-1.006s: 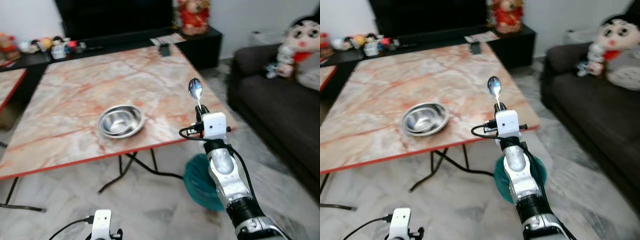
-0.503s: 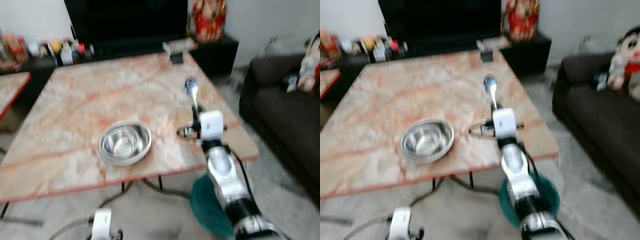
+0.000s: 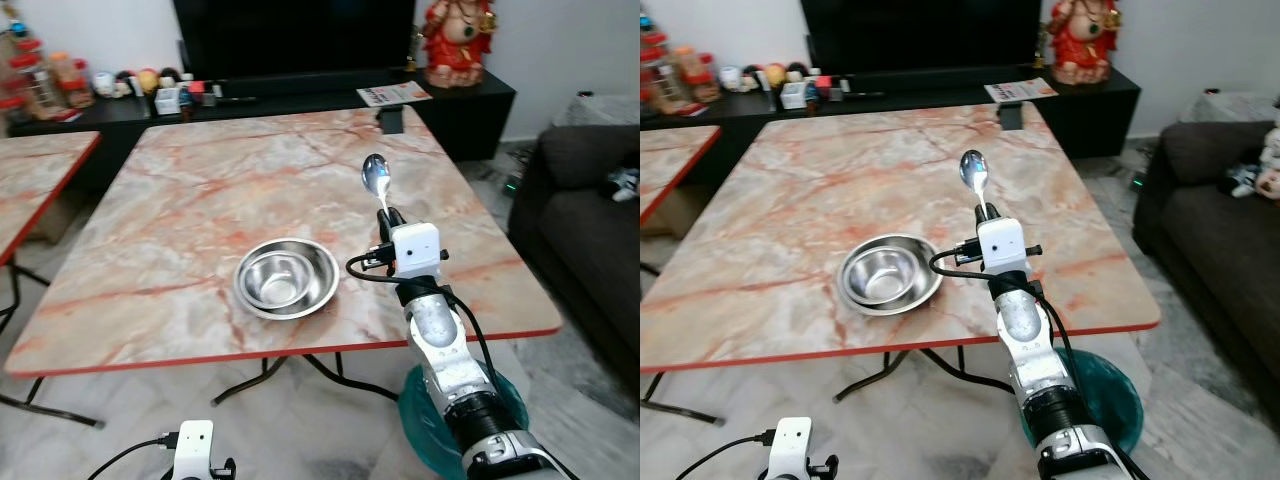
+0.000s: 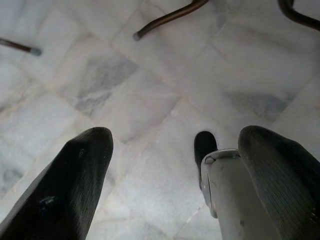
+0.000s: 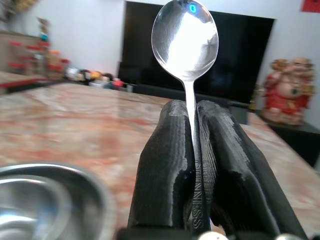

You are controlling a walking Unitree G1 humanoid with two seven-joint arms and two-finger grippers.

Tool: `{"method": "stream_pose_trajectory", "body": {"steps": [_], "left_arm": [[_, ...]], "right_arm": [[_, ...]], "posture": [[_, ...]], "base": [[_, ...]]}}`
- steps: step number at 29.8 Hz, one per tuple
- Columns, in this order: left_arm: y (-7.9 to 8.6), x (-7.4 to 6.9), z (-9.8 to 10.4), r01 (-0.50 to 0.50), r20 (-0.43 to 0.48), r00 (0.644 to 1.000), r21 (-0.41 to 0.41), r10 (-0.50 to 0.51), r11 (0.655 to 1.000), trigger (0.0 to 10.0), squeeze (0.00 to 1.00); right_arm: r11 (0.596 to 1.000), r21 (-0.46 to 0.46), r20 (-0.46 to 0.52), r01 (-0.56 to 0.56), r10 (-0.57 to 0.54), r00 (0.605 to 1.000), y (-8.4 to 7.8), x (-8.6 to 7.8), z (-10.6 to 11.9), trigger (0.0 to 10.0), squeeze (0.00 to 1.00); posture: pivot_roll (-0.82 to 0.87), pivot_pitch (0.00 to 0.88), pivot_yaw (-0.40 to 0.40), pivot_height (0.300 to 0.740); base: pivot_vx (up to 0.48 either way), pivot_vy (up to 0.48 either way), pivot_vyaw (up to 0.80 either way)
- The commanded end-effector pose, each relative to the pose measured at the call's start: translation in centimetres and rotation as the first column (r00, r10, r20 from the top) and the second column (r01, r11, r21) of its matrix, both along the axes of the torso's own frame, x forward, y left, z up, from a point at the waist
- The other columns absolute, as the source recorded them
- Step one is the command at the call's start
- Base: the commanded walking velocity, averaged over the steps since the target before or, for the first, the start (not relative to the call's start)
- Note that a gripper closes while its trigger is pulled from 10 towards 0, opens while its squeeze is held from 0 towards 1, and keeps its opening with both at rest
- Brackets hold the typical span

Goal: Setting the table

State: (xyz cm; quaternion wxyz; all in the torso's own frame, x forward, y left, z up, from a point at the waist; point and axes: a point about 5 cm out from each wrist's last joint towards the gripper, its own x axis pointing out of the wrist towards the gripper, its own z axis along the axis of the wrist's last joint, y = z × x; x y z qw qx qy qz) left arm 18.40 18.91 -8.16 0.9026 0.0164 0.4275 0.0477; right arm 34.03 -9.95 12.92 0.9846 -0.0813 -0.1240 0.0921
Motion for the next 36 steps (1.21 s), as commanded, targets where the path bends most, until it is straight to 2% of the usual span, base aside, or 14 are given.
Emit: {"method": "stream_pose_trajectory", "body": {"steps": [1, 17, 22, 36], "left_arm": [[0.21, -0.14, -0.06, -0.006, -0.01, 1.0, 0.008, 0.006, 1.0, 10.0, 0.0], [0.18, -0.07, -0.04, -0.004, -0.009, 1.0, 0.009, 0.004, 1.0, 10.0, 0.0], [0.17, -0.03, -0.02, -0.004, -0.008, 1.0, 0.009, 0.004, 1.0, 10.0, 0.0], [0.2, 0.09, 0.06, -0.007, 0.001, 1.0, 0.007, 0.007, 1.0, 10.0, 0.0]], "right_arm": [[1.0, 0.012, 0.002, 0.002, -0.002, 1.0, -0.13, 0.13, 0.26, 10.0, 0.0], [1.0, 0.012, -0.003, 0.015, -0.015, 1.0, -0.34, 0.23, 0.25, 10.0, 0.0], [1.0, -0.014, 0.006, 0.004, -0.004, 1.0, -0.17, 0.19, 0.28, 10.0, 0.0], [1.0, 0.006, -0.007, 0.012, -0.012, 1.0, -0.3, 0.1, 0.07, 10.0, 0.0]], "posture": [[-0.04, 0.0, 0.064, 0.736], [-0.04, 0.0, 0.064, 0.736], [-0.04, 0.001, 0.063, 0.736], [-0.04, 0.0, 0.064, 0.736]], "base": [[0.281, 0.0, 0.0], [0.287, 0.0, 0.0], [0.286, 0.0, 0.09], [0.226, 0.0, 0.1]]}}
